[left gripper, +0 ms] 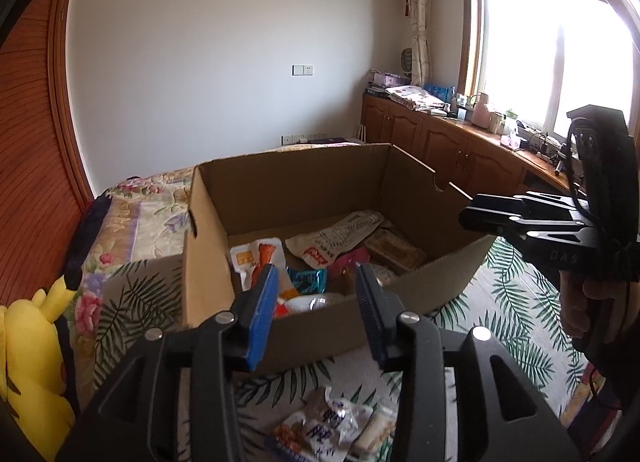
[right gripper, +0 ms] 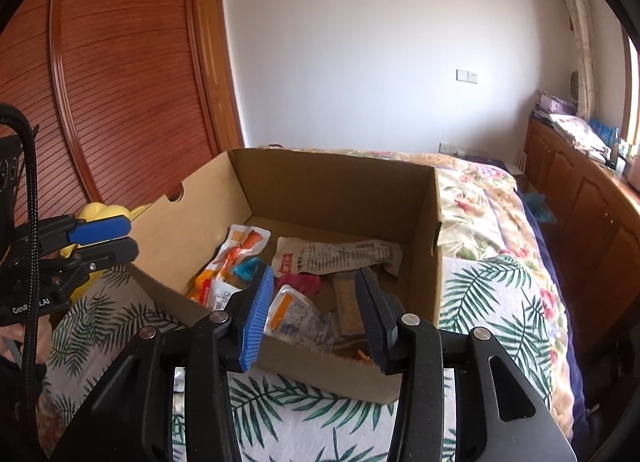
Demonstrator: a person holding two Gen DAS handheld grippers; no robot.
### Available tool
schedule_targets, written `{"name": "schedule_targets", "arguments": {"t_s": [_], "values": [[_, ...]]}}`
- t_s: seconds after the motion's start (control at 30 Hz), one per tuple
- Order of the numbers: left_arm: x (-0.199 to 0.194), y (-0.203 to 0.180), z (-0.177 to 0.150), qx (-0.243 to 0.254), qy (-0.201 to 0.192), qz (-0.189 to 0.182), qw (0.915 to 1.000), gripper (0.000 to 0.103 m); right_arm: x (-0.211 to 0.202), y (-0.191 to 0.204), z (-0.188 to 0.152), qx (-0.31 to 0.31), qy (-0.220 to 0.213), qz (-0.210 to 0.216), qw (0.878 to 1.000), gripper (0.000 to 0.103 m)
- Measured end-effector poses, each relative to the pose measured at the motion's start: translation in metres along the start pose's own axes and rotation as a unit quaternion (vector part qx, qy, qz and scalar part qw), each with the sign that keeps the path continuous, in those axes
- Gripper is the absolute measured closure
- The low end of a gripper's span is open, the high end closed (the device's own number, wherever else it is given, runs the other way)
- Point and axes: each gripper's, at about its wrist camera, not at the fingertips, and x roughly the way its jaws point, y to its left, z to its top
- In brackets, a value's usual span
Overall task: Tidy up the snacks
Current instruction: 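Move both tools back toward the white pouch and rice-cake bar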
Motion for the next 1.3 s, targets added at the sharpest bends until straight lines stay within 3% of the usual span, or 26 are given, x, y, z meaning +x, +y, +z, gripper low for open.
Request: {"name": "schedule_targets", "arguments": {"t_s": [0.27, 0.3, 0.43, 0.73, 1.3], "values": [[-0.011, 0.006, -0.037, 0.0, 0.022, 0.008, 0.9997, 0.059, -0.023, 0.02, -0.024, 0.004, -0.004, 0.019, 1.0, 0.056], [-0.01, 0.006, -0.043, 0.002, 0.026, 0.009, 0.9996, 0.054, -0.025, 0.024, -0.029, 0.004, -0.004, 0.022, 1.0, 0.055], [-0.004, 0.009, -0.066, -0.002, 0.041, 0.01, 0.9991, 0.051, -0.027, 0.038, -0.044, 0.001, 0.002, 0.034, 0.999, 0.053], [0.014, 0.021, -0.098, -0.01, 0.079, 0.018, 0.9967, 0.048, 0.004, 0.077, -0.08, -0.023, 0.053, 0.054, 0.997, 0.05], [0.014, 0.036, -0.113, -0.012, 0.092, 0.031, 0.9952, 0.048, 0.06, 0.135, -0.113, -0.063, 0.138, 0.076, 0.985, 0.04]]}}
